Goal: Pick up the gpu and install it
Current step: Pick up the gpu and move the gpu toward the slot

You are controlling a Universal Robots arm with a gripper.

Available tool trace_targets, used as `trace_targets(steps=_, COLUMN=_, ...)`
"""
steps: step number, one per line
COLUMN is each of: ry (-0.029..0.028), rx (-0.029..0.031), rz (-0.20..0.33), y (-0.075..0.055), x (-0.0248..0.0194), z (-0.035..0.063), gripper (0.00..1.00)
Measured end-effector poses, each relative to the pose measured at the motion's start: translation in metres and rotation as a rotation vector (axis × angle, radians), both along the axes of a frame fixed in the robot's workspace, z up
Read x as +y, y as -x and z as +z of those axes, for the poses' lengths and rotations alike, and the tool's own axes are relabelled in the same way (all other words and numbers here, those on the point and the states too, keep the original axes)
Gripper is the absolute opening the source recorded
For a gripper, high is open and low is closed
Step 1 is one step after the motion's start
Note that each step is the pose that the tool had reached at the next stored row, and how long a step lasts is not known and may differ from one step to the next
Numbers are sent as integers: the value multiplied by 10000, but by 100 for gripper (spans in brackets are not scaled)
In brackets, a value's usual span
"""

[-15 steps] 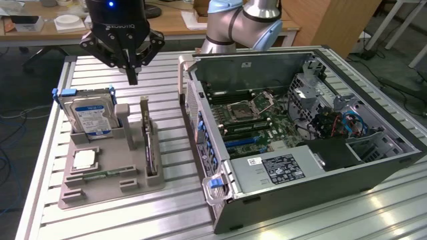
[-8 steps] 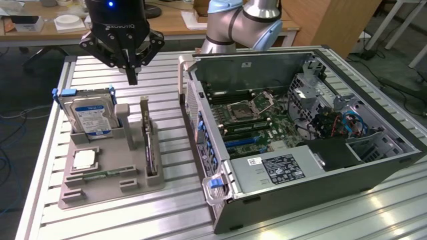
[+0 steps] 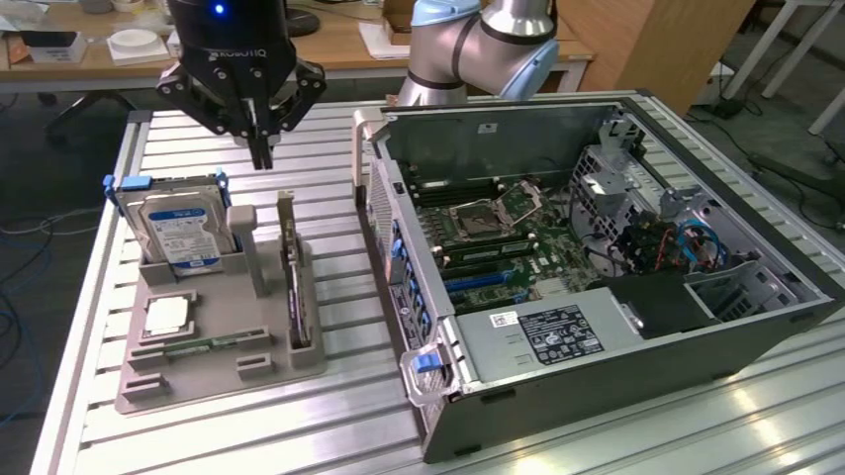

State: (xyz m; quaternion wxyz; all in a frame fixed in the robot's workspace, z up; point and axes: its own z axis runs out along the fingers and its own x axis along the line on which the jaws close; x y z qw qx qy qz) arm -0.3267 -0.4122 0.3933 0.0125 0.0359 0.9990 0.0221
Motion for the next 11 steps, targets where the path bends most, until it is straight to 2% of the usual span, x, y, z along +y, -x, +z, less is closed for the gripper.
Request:
trace_targets(steps=1, ry=0, rx=1, rz=2, y=0, x=-5, z=0, gripper=17)
trace_targets(steps=2, ry=0, rx=0, rz=6, y=0, x=-11, z=0, gripper=17)
trace_targets(steps=5, ry=1, rx=1, rz=38, y=0, x=-26, z=0, gripper=35)
trace_targets(steps=6, ry=1, rx=0, rz=48, y=0, x=-30, z=0, gripper=35)
trace_targets(steps=8, ry=0, rx=0, rz=68, y=0, x=-38, z=0, gripper=47)
trace_targets(steps=11, ry=0, rx=1, rz=98, y=0, x=-55, z=0, gripper=53)
